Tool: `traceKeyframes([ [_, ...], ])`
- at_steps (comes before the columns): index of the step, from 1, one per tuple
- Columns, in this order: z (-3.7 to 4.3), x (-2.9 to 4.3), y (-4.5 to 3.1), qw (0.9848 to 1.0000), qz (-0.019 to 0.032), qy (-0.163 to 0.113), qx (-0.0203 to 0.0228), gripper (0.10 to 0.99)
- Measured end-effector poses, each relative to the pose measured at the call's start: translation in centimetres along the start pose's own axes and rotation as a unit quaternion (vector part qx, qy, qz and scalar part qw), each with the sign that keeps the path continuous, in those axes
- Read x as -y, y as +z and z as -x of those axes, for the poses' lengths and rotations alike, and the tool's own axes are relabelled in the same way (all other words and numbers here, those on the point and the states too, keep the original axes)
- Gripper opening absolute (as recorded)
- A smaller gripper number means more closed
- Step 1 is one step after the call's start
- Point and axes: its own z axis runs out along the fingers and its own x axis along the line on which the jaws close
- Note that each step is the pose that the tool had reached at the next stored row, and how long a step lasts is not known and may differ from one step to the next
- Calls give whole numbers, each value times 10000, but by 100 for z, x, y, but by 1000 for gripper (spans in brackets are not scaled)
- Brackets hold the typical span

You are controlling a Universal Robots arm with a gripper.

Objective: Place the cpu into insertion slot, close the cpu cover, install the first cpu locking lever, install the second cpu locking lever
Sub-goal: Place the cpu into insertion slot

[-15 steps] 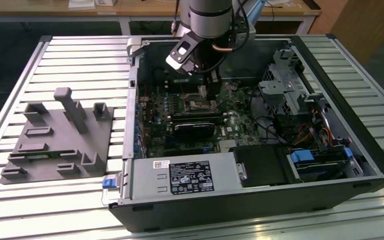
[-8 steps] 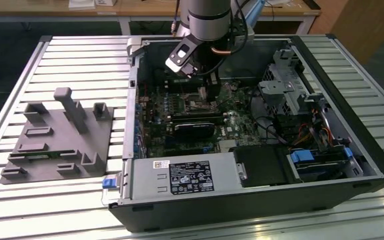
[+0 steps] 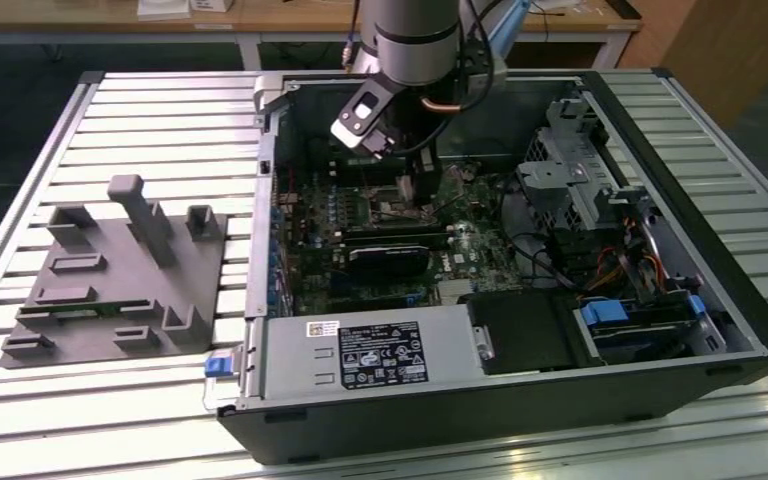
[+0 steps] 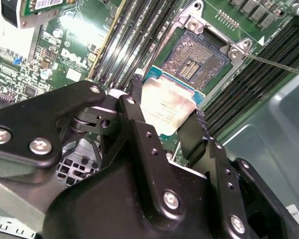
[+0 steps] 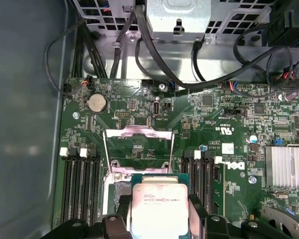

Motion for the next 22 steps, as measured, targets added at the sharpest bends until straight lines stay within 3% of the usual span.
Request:
traceKeyframes([
  [5,1,27,59,10000,61,-1,1,537],
  [22,-6,93,164,10000,61,-69,26,537],
])
